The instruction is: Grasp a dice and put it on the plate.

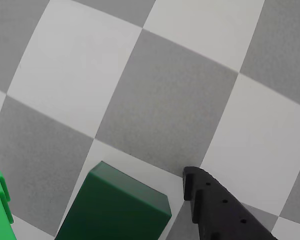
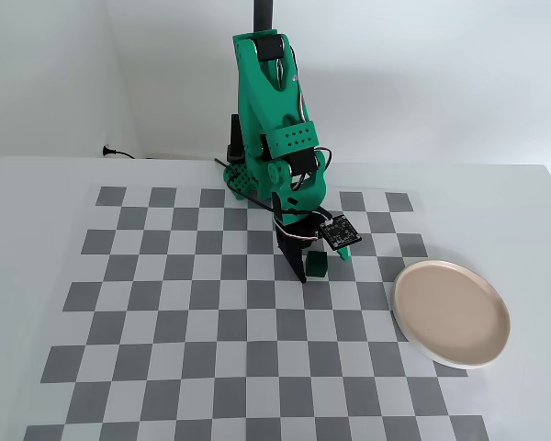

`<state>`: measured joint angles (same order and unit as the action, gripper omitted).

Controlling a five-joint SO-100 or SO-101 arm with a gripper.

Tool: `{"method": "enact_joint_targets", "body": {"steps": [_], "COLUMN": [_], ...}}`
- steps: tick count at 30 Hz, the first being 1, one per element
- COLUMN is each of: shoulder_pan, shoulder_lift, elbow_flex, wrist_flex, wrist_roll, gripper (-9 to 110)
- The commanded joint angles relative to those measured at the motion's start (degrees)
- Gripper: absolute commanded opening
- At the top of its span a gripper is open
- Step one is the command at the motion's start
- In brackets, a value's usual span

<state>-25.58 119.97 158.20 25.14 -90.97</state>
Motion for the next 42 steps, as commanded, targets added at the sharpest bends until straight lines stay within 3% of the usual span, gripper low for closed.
{"method": "enact_joint_targets", "body": {"steps": [1, 19, 35, 42], "shoulder_pan": [0.18, 0.53, -0.35, -0.79], "shoulder_lift": [-2.2, 7.73, 9.05, 9.4], "elbow_flex": [-1.05, 3.69, 3.78, 3.78], "wrist_flex": [0.09, 6.24, 7.29, 7.29], "wrist_roll": [-0.53, -1.58, -0.35, 0.18], "gripper": [33, 31, 10, -4]}}
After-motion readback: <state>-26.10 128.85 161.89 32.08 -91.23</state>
